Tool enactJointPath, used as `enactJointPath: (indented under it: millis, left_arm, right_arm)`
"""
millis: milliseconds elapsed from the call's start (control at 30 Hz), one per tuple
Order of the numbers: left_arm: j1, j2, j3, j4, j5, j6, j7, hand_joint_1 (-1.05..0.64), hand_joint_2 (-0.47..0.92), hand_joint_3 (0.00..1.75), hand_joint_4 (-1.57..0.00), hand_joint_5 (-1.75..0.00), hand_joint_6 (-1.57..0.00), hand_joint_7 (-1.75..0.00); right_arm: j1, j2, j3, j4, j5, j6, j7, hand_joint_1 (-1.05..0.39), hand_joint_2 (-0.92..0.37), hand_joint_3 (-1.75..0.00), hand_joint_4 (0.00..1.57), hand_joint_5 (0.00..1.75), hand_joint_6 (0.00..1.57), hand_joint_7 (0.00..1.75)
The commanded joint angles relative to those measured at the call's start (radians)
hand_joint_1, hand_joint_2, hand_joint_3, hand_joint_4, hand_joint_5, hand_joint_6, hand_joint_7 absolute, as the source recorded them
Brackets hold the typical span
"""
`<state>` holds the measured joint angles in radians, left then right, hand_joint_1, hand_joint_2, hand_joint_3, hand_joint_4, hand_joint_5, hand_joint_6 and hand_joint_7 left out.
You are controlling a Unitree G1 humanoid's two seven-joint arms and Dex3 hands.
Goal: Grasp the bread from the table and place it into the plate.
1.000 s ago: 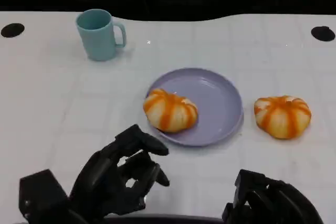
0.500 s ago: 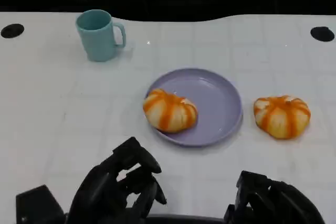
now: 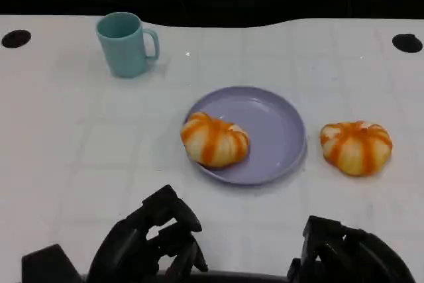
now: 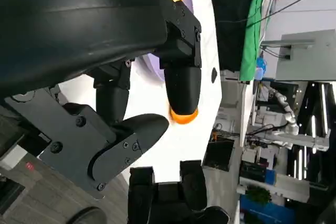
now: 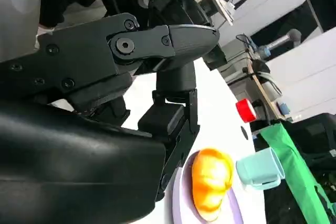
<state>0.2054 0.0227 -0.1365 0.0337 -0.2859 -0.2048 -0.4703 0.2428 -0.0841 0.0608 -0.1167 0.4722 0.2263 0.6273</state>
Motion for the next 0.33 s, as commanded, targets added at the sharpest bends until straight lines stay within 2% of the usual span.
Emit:
enactJointPath:
  millis: [33, 333]
  left_arm:
    - [-0.006, 0.009, 0.000, 0.011, 0.013, 0.007, -0.004, -0.32, 0.36, 1.27, -0.57, -1.75, -0.41, -1.70]
    - [-0.008, -0.003, -0.008, 0.029, 0.015, -0.011, -0.014, -0.38, 0.40, 1.22, -0.64, -1.75, -0.57, -1.55]
  right_arm:
    - [-0.001, -0.017, -0.020, -0.002, 0.015, -0.013, 0.013, -0.71, -0.92, -0.26, 0.87, 1.60, 0.76, 1.38]
    - [-0.004, -0.019, -0.040, 0.020, 0.031, -0.009, 0.039, -0.70, -0.92, -0.23, 0.85, 1.61, 0.76, 1.36]
